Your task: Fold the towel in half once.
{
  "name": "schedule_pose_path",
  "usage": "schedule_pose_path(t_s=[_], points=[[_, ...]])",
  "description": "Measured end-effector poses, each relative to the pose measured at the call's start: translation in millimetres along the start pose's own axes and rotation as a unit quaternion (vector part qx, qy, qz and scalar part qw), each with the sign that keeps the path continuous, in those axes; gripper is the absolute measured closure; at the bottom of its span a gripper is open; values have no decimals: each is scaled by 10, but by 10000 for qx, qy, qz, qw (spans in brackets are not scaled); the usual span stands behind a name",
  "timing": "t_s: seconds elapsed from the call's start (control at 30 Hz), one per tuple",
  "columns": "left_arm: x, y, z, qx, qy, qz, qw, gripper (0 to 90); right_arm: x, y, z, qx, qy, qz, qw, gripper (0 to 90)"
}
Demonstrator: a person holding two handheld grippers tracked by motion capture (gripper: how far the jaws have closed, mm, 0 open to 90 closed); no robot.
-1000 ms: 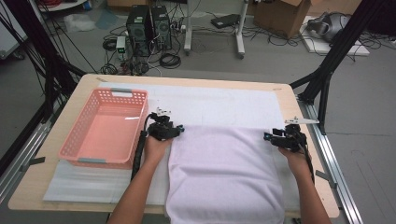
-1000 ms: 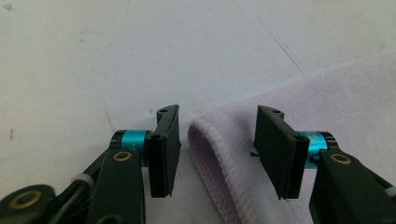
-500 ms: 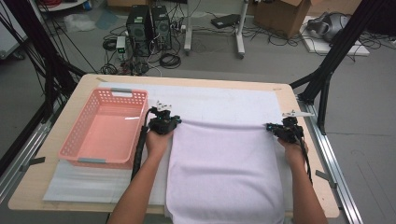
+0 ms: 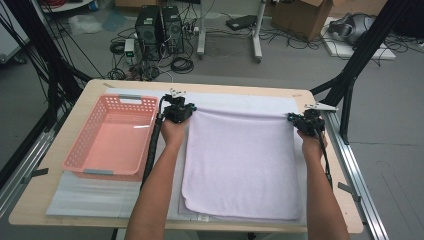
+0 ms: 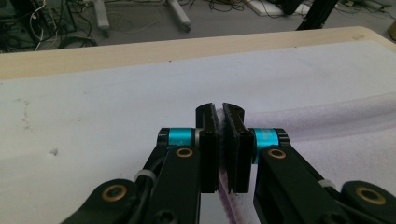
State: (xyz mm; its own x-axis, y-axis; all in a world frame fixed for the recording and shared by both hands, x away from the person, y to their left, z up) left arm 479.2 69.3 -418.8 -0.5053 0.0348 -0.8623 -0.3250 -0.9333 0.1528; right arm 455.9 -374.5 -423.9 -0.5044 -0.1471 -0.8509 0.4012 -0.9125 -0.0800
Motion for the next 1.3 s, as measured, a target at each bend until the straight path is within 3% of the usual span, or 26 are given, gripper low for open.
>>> schedule_pose_path(t_s=[0.1,0.23,0.4,0.5,0.63,0.7,0.77,0.83,0.97,1.03,1.13,1.3], points=[[7,21,8,90,-97,248,9996,733,-23,-37,-54,64,43,-203,9998,801],[5,79,66,278,-20,203,9994,552,-29,-75,-37,8,-54,-372,9993,676],[64,148,182,604,14,-29,9982,540,-90,-111,160,-76,-22,-294,9995,663],[102,209,276,748,193,-122,9969,551,-100,-143,296,-150,-67,-200,9997,664],[126,297,365,938,87,-228,9953,532,-45,-189,474,-224,-113,-142,9996,656],[143,361,424,1059,66,-364,9937,510,9,-209,554,-277,-155,-134,9994,652],[198,406,503,1084,260,-401,9930,514,72,-232,632,-302,-201,-157,9992,634],[257,425,555,1134,195,-377,9926,503,115,-263,689,-354,-276,-177,9988,620],[394,451,730,1253,334,-271,9912,481,264,-391,854,-437,-273,-95,9986,615],[462,488,843,1314,327,-355,9902,466,363,-457,933,-506,-280,-52,9983,615],[574,535,1033,1405,503,-429,9879,463,539,-552,1087,-591,-152,-48,9981,624],[811,556,1309,1586,446,-329,9858,442,847,-679,1334,-682,-135,-30,9976,624]])
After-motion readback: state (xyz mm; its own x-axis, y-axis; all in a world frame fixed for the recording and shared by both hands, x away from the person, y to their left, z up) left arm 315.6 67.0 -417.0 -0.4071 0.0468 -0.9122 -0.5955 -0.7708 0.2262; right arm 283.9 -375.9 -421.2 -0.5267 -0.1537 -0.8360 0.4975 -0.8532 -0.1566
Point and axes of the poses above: each handheld gripper's, and its own axes: z roughly backward along the jaws, x roughly out of its underside, y roughly to its right, the point moved 1 cm from there along -z, roughly forward along the jaws, and after that the axes turned 4 degrees about -x, right-handed, at the moved point
